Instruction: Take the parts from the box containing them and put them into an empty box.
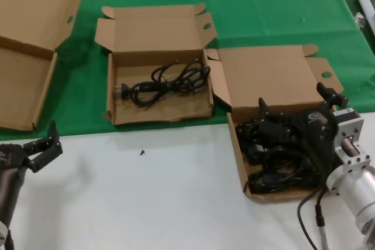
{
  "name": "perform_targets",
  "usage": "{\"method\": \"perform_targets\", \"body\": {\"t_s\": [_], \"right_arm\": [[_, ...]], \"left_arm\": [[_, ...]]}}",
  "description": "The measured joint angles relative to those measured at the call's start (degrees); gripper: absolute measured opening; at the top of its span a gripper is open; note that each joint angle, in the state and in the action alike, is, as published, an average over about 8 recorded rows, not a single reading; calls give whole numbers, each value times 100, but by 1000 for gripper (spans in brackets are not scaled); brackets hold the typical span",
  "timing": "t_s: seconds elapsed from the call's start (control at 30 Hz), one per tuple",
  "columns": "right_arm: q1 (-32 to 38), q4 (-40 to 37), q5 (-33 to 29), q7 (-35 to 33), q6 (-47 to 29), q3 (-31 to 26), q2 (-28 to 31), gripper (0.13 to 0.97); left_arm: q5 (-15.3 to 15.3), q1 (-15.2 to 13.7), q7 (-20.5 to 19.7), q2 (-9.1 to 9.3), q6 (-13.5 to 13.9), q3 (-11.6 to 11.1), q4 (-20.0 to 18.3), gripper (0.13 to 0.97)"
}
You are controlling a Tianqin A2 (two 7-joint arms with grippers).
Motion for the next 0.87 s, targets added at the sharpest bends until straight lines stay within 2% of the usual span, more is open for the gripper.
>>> {"method": "perform_targets", "body": {"t_s": [0.87], "right_arm": [[0, 0, 0, 0, 0, 0, 0, 966]], "left_arm": [[0, 0, 0, 0, 0, 0, 0, 966]]}}
